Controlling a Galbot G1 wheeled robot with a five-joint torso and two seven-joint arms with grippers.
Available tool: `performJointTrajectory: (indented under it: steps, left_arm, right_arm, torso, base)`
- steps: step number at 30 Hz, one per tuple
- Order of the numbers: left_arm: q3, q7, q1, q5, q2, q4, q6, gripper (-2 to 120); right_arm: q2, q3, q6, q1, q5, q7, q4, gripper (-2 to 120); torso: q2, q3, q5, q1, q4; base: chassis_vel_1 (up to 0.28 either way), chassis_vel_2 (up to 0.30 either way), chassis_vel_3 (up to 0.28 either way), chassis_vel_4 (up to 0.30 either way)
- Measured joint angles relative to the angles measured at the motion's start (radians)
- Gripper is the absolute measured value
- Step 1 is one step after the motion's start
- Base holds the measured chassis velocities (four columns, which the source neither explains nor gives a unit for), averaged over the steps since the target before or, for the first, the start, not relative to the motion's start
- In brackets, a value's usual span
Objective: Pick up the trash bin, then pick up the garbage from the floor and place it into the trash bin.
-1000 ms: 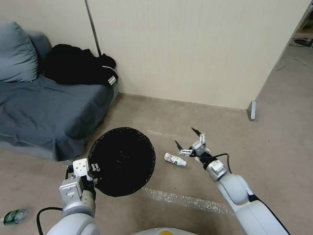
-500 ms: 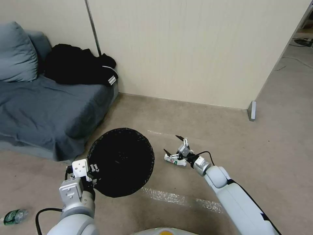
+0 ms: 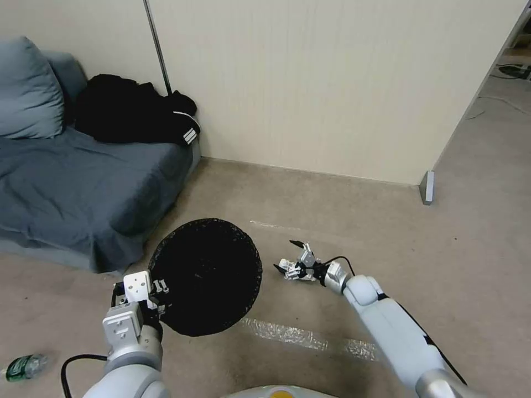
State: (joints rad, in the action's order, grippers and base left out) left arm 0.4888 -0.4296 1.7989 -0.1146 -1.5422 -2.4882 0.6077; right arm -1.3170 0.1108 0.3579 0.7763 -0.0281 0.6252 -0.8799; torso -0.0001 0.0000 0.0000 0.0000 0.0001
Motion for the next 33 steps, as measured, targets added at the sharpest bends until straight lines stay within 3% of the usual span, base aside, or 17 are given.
performJointTrajectory:
  steps: [14, 33]
  left_arm:
    - [0.004, 0.002, 0.013, 0.006, -0.007, -0.010, -0.005, 1]
    - [-0.002, 0.003, 0.020, 0.017, -0.012, -0.011, -0.006, 1]
  right_arm:
    - [-0.022, -0.045, -0.123, -0.074, -0.031, -0.011, 0.105, 100]
    - [-0.011, -0.036, -0.153, -0.039, -0.029, -0.044, 0.154, 100]
  torso:
    - [0.000, 0.000, 0.0000, 0.000, 0.0000]
    - [0.000, 0.000, 0.0000, 0.000, -0.0002]
  base:
    - [0.000, 0.000, 0.000, 0.000]
    - [0.000, 0.000, 0.000, 0.000]
